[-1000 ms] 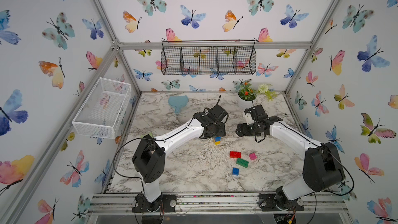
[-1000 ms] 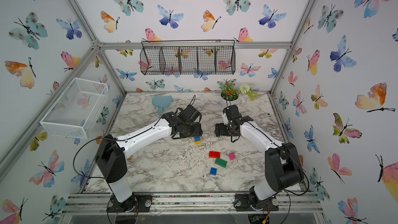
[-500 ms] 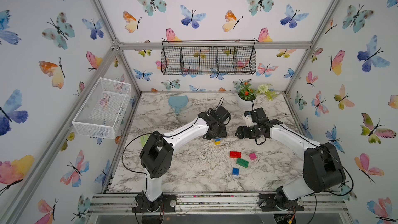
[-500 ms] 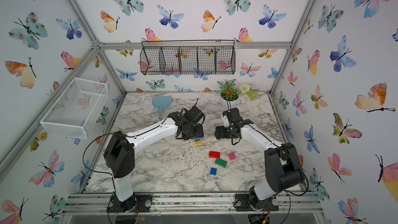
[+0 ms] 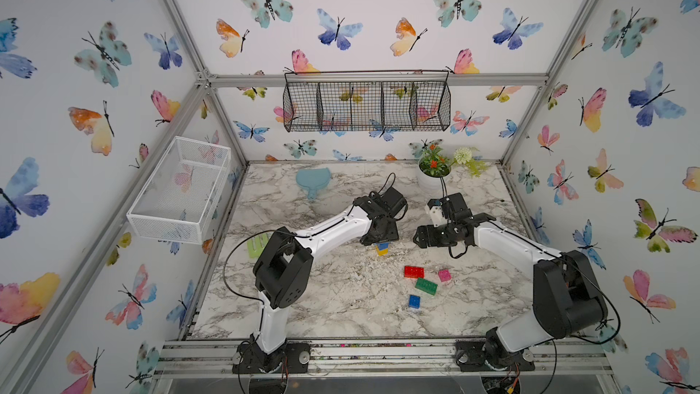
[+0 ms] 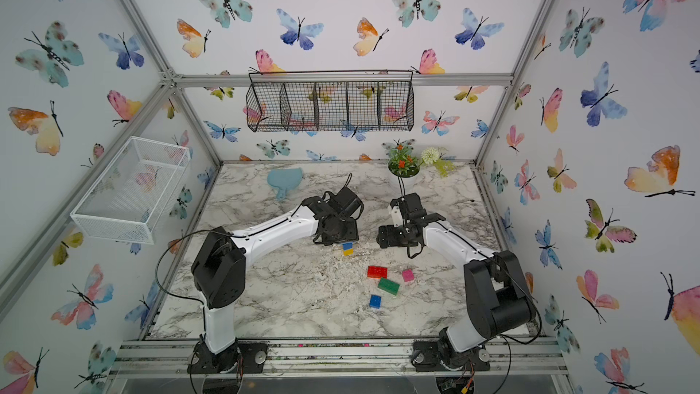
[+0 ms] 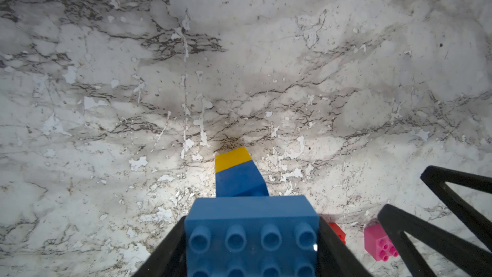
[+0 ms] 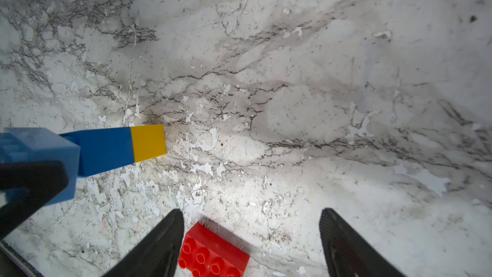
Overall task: Assemble a spoon with lego
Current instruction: Assemble the lego brick with the lego brick.
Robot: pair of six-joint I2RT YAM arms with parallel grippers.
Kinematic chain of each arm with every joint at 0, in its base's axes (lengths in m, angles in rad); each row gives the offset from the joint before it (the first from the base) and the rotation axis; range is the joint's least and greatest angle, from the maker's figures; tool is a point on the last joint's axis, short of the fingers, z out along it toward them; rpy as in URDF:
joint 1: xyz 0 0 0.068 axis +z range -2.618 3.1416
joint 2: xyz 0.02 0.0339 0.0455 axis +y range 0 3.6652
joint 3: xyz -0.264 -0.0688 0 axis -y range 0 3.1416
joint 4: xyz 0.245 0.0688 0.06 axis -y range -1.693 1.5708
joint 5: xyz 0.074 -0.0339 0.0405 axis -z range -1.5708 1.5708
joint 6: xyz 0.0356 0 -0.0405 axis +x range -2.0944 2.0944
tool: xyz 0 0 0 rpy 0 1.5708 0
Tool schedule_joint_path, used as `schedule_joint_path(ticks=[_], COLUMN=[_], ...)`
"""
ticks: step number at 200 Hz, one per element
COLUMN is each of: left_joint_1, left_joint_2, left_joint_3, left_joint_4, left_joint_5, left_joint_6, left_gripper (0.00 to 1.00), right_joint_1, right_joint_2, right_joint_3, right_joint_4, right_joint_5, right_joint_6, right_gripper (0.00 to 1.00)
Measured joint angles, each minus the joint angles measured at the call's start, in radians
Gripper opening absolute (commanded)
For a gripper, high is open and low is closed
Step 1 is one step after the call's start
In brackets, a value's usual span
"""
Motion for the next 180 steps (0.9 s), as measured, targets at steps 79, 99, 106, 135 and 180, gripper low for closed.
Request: schedule_joint_path(ticks=[79,99,106,135,180], left_joint_1=[-0.001,-0.003,-0.004,-0.016,-0.025], left_joint_2=[0.0,0.01,0.018,0.049,0.077], left_joint_3=[0.001,0.02,0.032,0.083,0.122], left_joint_4=[-0.008,-0.031,-0.041,-0.079,-0.107], left_joint_5=[-0.01,-0.019,-0.022,-0.032,-0.056], left_joint_6=[0.002,0.006,0.008,0.016,0.034], left_gripper=[0.5,0.5,0.5,0.5,0.5], right_joint_1=[0.0,0.0,0.0,0.0,0.0], right_joint_2=[0.0,0.0,0.0,0.002,0.06], right_joint_3=[-0.018,-0.034,-0.037,-0.047,-0.054], right_joint_4=[0.026,0.038,0.042,0.071,0.143], right_joint_5=[-0.032,-0.054,-0.061,-0.105,-0.206], right_joint_6=[-0.005,0.002,0.002,0.013,0.04], right_gripper=[0.81,0.8,0.8,0.76,0.47])
